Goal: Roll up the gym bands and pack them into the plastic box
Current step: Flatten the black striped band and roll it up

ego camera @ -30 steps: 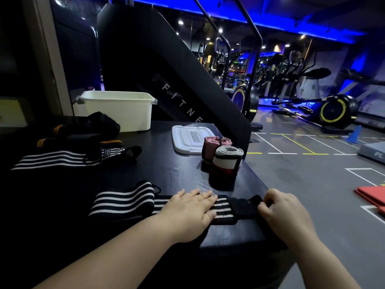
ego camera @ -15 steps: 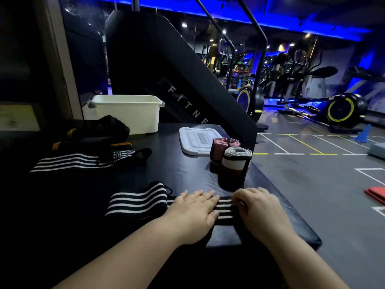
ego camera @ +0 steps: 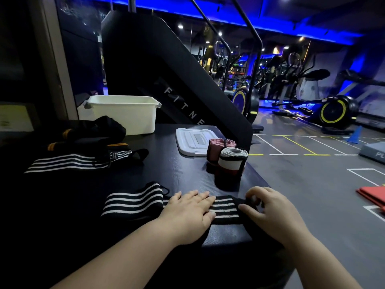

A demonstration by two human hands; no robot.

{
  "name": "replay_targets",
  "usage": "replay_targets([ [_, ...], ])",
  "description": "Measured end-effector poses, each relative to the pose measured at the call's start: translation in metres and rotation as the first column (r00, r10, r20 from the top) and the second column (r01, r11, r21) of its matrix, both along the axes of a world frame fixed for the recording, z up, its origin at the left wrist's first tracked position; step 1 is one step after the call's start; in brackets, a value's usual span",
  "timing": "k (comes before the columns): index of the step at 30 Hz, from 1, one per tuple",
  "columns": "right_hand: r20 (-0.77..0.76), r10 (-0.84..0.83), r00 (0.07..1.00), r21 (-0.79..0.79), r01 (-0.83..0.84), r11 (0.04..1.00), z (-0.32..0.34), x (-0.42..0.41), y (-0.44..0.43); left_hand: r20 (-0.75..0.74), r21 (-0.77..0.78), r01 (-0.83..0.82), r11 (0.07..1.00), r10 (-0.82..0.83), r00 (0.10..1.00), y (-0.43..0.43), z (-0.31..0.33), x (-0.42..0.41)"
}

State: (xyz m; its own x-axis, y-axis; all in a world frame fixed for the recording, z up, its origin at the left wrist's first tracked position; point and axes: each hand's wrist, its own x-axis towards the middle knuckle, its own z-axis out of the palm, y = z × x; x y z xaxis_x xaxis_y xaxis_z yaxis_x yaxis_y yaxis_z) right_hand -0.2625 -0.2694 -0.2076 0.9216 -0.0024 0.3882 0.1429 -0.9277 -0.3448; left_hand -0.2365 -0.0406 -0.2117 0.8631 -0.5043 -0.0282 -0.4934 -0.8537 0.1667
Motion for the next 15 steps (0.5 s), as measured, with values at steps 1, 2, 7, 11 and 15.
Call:
replay_targets([
  [1, 0.004, -0.018, 1.0, -0.007, 0.018, 1.0, 0.0, 0.0, 0.003, 0.0, 0.001, -0.001, 1.0, 0.001, 1.0, -0.001, 0.0, 0.0],
  [2, 0.004, -0.037, 0.999, -0.002, 0.037, 0.999, 0.0, 0.001, 0.005, 0.0, 0.001, -0.001, 1.0, 0.001, 1.0, -0.001, 0.0, 0.0],
  [7, -0.026, -0.099, 0.995, 0.098, 0.101, 0.99, 0.0, 0.005, -0.004, 0.004, 0.002, -0.006, 1.0, 0.006, 1.0, 0.0, 0.0, -0.001],
  [11, -0.108, -0.13, 0.986, 0.055, 0.137, 0.989, -0.004, 0.007, -0.022, 0.007, -0.002, -0.016, 1.0, 0.016, 1.0, -0.001, -0.001, -0.001],
  [15, -0.056, -0.158, 0.986, -0.036, 0.156, 0.987, -0.01, 0.008, -0.02, 0.008, -0.005, -0.02, 1.0, 0.02, 1.0, -0.001, -0.001, -0.001],
])
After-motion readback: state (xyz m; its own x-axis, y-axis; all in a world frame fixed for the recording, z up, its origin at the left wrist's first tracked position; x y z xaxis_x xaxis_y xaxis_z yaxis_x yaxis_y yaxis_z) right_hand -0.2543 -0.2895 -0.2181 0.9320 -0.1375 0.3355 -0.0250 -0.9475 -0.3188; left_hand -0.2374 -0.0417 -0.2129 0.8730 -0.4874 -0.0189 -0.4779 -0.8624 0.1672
